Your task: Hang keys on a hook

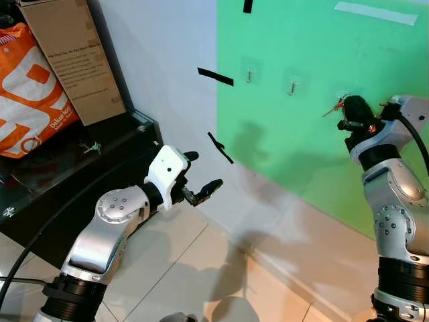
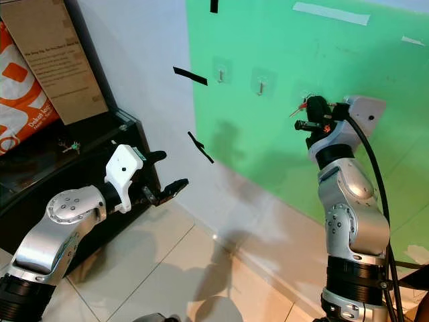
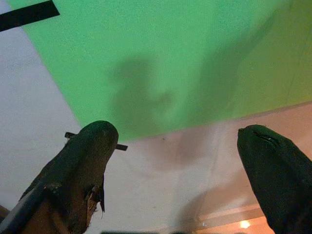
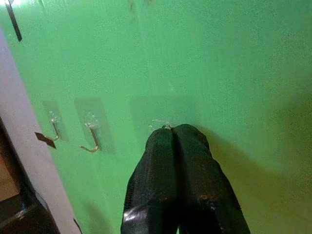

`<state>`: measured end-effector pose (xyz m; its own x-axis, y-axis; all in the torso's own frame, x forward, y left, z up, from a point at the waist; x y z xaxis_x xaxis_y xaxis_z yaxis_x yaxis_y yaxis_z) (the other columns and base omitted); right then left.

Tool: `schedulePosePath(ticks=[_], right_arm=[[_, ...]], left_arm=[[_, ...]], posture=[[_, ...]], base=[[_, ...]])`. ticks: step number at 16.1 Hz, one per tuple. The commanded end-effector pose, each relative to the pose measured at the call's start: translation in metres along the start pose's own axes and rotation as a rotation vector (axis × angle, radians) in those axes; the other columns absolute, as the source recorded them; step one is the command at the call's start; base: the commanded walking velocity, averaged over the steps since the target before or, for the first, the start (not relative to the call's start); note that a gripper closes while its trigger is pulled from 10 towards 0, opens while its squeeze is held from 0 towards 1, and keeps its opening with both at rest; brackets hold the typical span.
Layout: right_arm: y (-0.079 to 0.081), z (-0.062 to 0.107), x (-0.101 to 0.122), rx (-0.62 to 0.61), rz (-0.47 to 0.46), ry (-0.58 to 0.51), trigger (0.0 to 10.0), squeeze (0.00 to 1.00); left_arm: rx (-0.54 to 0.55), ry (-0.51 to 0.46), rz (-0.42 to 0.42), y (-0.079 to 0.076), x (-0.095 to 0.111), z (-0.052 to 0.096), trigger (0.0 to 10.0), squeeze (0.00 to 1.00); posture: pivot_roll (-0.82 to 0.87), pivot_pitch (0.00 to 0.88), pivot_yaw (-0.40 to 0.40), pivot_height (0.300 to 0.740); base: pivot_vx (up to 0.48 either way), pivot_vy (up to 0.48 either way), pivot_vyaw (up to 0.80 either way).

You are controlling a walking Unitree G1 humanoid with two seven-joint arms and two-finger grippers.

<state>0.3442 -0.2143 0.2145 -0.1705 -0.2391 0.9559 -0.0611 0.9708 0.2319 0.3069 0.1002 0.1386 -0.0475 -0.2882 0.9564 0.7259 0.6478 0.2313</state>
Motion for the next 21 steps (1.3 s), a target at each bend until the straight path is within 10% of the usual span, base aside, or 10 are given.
schedulePosePath(ticks=[1, 9, 18, 21], right_arm=[[-0.001, 0.002, -0.011, 0.011, 0.007, 0.059, 10.0, 0.0], [-0.011, 0.001, -0.028, -0.085, 0.031, 0.139, 10.0, 0.0], [0.002, 0.02, -0.065, 0.049, 0.109, 0.348, 10.0, 0.0], [0.005, 0.019, -0.046, 0.111, 0.133, 0.312, 10.0, 0.0]], left_arm=[[-0.001, 0.0, -0.011, 0.0, 0.002, 0.002, 10.0, 0.0], [-0.007, 0.004, -0.015, -0.002, 0.0, 0.002, 10.0, 0.0], [-0.013, 0.003, -0.014, -0.005, 0.0, 0.001, 10.0, 0.0], [-0.013, 0.0, -0.012, -0.004, 0.002, 0.001, 10.0, 0.0]], posture=[[-0.05, 0.0, 0.05, 0.74], [-0.05, 0.0, 0.045, 0.74], [-0.05, 0.0, 0.04, 0.74], [-0.06, 0.0, 0.04, 0.74]], base=[[0.0, 0.0, 0.0], [0.0, 0.0, 0.0], [0.0, 0.0, 0.0], [0.0, 0.0, 0.0]])
Point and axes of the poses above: a point about 5 cm out from each wrist's last joint towards the gripper, its own z axis pointing back from the gripper into the wrist, its own x axis along the axis of the wrist's last joint, y = z × x, the point moved 4 cm from there along -z, pointing out of the wrist towards the gripper, and after that the axes turned 3 degrees about -z, right-handed, at the moved point
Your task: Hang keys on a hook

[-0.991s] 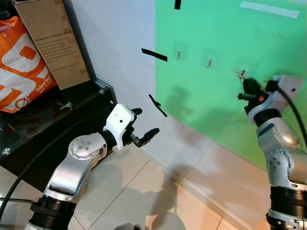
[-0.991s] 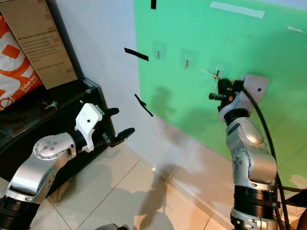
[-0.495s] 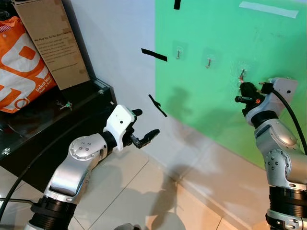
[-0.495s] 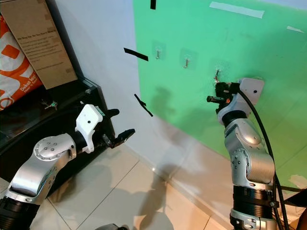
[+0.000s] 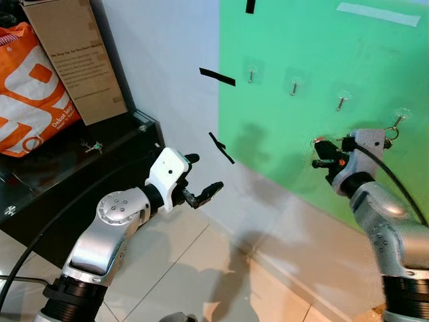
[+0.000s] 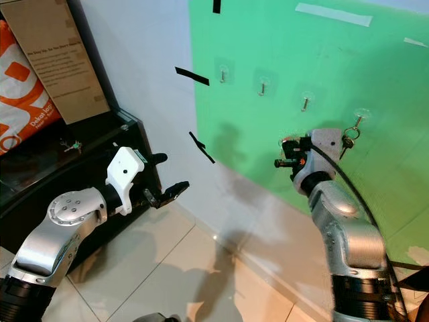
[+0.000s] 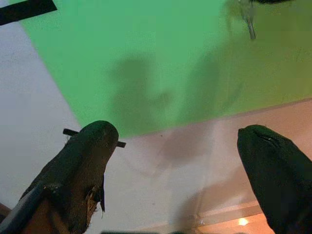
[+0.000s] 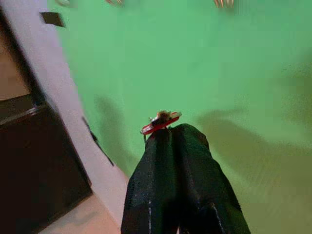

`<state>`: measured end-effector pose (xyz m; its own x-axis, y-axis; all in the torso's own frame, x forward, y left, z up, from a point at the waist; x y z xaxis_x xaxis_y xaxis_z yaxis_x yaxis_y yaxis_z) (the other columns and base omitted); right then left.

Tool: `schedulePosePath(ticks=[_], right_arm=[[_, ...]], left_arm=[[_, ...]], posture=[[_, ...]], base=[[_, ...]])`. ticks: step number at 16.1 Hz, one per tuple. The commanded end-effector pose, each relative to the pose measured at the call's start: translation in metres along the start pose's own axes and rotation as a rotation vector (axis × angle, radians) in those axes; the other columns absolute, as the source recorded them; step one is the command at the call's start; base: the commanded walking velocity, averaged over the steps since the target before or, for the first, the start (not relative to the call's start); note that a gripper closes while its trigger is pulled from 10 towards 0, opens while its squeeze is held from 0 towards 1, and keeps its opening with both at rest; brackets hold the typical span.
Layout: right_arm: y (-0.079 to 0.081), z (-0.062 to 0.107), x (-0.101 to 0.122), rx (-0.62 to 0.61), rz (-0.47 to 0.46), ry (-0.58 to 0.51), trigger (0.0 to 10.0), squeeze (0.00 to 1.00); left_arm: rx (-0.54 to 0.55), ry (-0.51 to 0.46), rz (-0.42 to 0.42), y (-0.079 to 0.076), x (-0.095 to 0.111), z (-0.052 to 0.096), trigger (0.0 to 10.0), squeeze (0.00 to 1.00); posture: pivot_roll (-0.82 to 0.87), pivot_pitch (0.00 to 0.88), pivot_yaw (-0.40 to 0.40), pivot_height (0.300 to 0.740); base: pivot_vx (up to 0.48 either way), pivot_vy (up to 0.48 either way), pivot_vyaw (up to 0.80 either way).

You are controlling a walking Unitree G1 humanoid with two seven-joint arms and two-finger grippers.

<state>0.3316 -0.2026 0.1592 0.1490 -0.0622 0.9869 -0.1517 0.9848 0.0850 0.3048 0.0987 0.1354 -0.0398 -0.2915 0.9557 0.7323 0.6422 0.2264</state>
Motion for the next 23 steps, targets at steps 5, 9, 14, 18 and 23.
schedulePosePath(ticks=[5, 9, 14, 18, 23], right_arm=[[0.004, 0.048, -0.023, 0.384, 0.712, 0.419, 10.0, 0.0], [0.011, 0.046, -0.021, 0.377, 0.682, 0.409, 10.0, 0.0], [0.018, 0.031, 0.028, 0.344, 0.493, 0.158, 10.0, 0.0], [0.016, 0.024, 0.058, 0.275, 0.328, 0.042, 10.0, 0.0], [0.014, 0.015, 0.078, 0.224, 0.214, -0.032, 10.0, 0.0]], left_arm=[[-0.023, -0.009, -0.009, -0.004, 0.004, -0.001, 10.0, 0.0], [-0.03, -0.008, -0.005, -0.007, 0.003, -0.002, 10.0, 0.0], [-0.108, -0.027, 0.038, -0.016, 0.007, 0.001, 10.0, 0.0], [-0.165, -0.045, 0.07, -0.024, 0.011, 0.005, 10.0, 0.0], [-0.181, -0.04, 0.075, -0.025, 0.012, 0.006, 10.0, 0.0]], posture=[[-0.09, 0.0, 0.048, 0.74], [-0.1, 0.0, 0.045, 0.74], [-0.1, 0.0, 0.042, 0.74], [-0.1, 0.0, 0.039, 0.74], [-0.1, 0.0, 0.04, 0.74]], base=[[0.0, 0.0, 0.0], [0.0, 0.0, 0.0], [0.0, 0.0, 0.0], [0.0, 0.0, 0.0], [0.0, 0.0, 0.0]])
Point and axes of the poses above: a point about 5 cm out from each wrist's last joint towards the gripper, its own z axis pointing back from the gripper into the wrist, its own x axis along the axis of the wrist's last joint, y = z × x, the point moved 4 cm from there along -z, pointing out of the wrist towards the gripper, and after that the axes turned 3 degrees about -z, right-handed, at the moved point
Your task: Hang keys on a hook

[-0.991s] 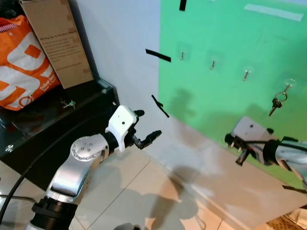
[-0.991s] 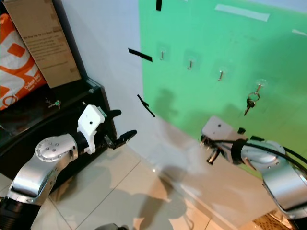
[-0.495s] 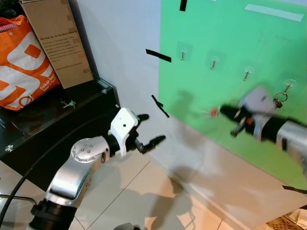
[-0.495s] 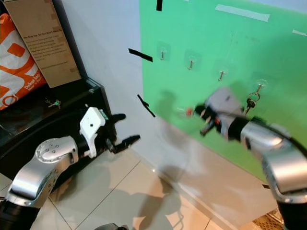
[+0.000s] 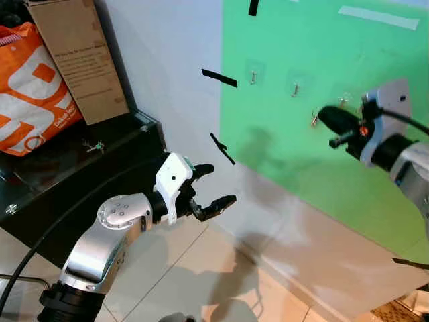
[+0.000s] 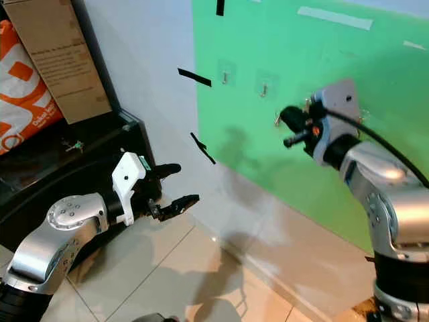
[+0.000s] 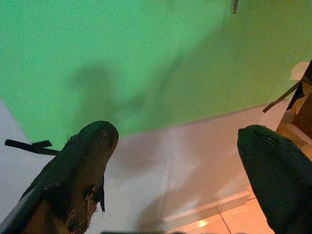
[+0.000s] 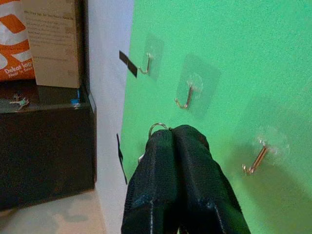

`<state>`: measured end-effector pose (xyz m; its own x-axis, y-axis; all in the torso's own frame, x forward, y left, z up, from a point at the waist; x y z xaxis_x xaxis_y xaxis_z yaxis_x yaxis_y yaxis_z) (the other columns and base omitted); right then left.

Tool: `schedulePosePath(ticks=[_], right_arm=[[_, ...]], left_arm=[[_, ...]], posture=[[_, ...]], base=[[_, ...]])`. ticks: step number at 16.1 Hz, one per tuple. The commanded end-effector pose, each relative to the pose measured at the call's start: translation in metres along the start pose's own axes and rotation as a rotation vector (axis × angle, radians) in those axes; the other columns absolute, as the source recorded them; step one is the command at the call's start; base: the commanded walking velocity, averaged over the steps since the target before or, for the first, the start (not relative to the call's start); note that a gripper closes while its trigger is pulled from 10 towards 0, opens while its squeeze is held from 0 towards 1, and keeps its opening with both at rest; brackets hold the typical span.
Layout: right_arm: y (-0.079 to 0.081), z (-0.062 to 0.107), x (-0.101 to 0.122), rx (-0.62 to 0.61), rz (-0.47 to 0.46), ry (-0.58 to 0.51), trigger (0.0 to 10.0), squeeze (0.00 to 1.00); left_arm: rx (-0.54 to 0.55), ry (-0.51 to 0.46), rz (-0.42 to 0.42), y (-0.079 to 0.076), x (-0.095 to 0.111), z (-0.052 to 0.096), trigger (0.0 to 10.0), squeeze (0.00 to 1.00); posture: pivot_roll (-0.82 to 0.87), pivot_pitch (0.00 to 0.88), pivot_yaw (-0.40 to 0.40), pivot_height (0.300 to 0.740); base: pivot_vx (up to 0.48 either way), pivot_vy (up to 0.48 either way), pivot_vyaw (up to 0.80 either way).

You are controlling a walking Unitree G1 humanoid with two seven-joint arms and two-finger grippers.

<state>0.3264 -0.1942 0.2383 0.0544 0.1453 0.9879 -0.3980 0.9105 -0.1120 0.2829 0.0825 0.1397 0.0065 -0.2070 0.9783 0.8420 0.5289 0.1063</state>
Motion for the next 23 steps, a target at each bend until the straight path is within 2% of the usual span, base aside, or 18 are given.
schedulePosePath(ticks=[1, 9, 16, 23], right_arm=[[-0.003, -0.002, 0.001, -0.018, -0.008, 0.005, 10.0, 0.0], [-0.012, -0.012, -0.003, -0.113, -0.063, 0.031, 10.0, 0.0], [-0.03, -0.013, -0.012, -0.248, -0.134, 0.055, 10.0, 0.0], [-0.029, -0.01, -0.011, -0.242, -0.196, 0.036, 10.0, 0.0]], left_arm=[[-0.006, -0.002, -0.017, 0.0, 0.004, 0.002, 10.0, 0.0], [-0.018, -0.022, -0.01, -0.003, 0.009, 0.002, 10.0, 0.0], [-0.018, -0.012, -0.011, -0.003, 0.007, 0.003, 10.0, 0.0], [-0.028, -0.005, -0.017, -0.003, 0.005, 0.004, 10.0, 0.0]], posture=[[-0.09, 0.0, 0.039, 0.74], [-0.09, 0.0, 0.031, 0.74], [-0.08, 0.0, 0.027, 0.74], [-0.08, 0.0, 0.03, 0.74]], base=[[0.0, 0.0, 0.0], [0.0, 0.0, 0.0], [0.0, 0.0, 0.0], [0.0, 0.0, 0.0]])
Point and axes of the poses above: a point about 5 cm out from each wrist's last joint towards the gripper, its own z axis pointing back from the gripper into the wrist, its own x axis along the axis of the wrist's last joint, y = z × x, the point moved 4 cm from there along -z, pointing out of the wrist towards the gripper, and after that the axes turned 3 degrees about -z, right-handed, at the moved point
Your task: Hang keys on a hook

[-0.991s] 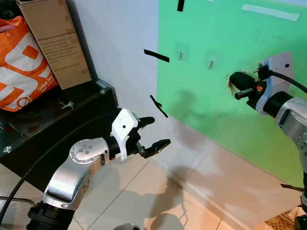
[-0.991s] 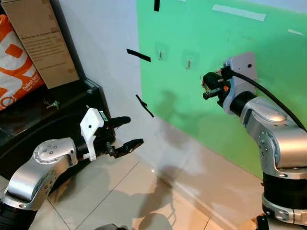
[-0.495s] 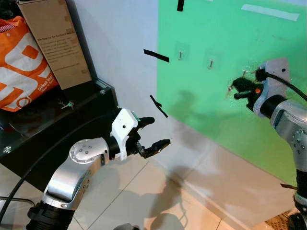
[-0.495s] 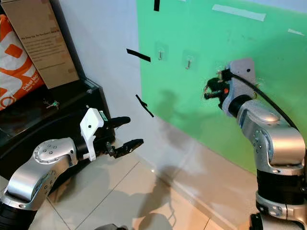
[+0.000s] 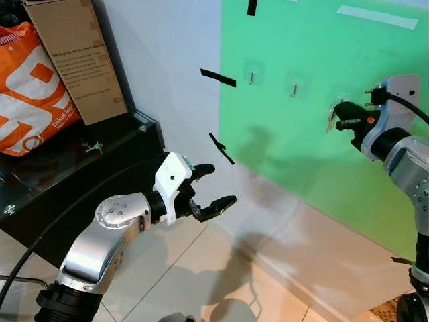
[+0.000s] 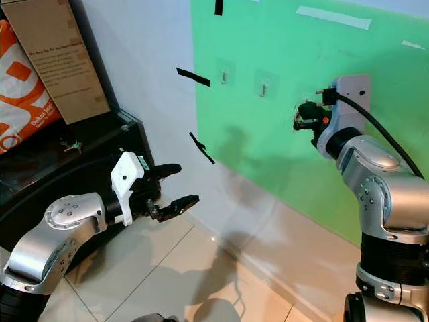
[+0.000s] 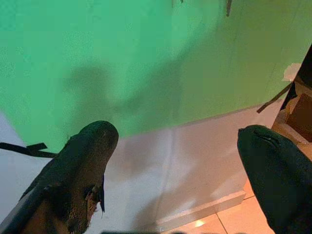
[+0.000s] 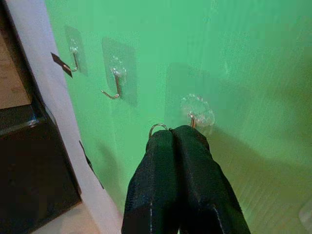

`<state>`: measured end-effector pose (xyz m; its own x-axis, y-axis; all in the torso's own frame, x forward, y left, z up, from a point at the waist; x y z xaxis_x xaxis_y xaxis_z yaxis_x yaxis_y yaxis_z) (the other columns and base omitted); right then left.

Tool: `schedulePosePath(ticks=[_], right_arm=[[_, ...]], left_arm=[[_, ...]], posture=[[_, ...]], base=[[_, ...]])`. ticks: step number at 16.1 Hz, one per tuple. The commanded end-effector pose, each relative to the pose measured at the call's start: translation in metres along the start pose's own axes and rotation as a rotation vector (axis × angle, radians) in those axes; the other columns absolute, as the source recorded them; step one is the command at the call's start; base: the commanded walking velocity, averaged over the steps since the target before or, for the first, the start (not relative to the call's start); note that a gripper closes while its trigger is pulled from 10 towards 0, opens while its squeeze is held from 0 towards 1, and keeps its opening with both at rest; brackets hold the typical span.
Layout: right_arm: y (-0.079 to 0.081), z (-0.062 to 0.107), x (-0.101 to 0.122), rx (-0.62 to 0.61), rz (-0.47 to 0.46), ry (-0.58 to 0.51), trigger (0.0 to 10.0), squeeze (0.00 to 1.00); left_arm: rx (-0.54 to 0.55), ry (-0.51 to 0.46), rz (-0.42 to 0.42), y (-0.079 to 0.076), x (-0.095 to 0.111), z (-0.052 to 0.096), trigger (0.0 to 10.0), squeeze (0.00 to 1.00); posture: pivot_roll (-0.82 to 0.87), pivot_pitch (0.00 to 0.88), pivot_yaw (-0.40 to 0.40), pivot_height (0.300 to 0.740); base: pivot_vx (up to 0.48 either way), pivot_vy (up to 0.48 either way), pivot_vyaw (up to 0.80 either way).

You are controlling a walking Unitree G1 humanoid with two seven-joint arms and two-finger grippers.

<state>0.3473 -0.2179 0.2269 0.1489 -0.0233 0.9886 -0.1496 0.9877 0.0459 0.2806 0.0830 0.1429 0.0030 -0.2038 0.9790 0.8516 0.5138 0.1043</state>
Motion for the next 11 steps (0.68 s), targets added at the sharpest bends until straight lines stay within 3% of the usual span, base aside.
schedulePosePath(ticks=[1, 11], right_arm=[[0.0, 0.0, -0.001, -0.007, -0.014, 0.009, 10.0, 0.0], [-0.018, -0.004, -0.034, -0.165, -0.085, 0.128, 10.0, 0.0]], left_arm=[[-0.011, 0.0, -0.017, -0.002, 0.002, 0.001, 10.0, 0.0], [-0.017, -0.022, -0.019, -0.001, 0.009, 0.002, 10.0, 0.0]], posture=[[-0.08, 0.0, 0.029, 0.74], [-0.08, 0.0, 0.03, 0.74]], base=[[0.0, 0.0, 0.0], [0.0, 0.0, 0.0]])
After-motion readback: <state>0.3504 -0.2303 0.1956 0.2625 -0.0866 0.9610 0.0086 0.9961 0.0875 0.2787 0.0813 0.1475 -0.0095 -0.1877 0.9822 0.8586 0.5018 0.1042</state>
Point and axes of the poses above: a point about 5 cm out from each wrist's last joint towards the gripper, its own z axis pointing back from the gripper into the wrist, its own x axis along the axis of the wrist's last joint, y = z × x, the point moved 4 cm from there along -z, pointing out of the wrist towards the gripper, and after that the axes turned 3 degrees about -z, right-handed, at the moved point
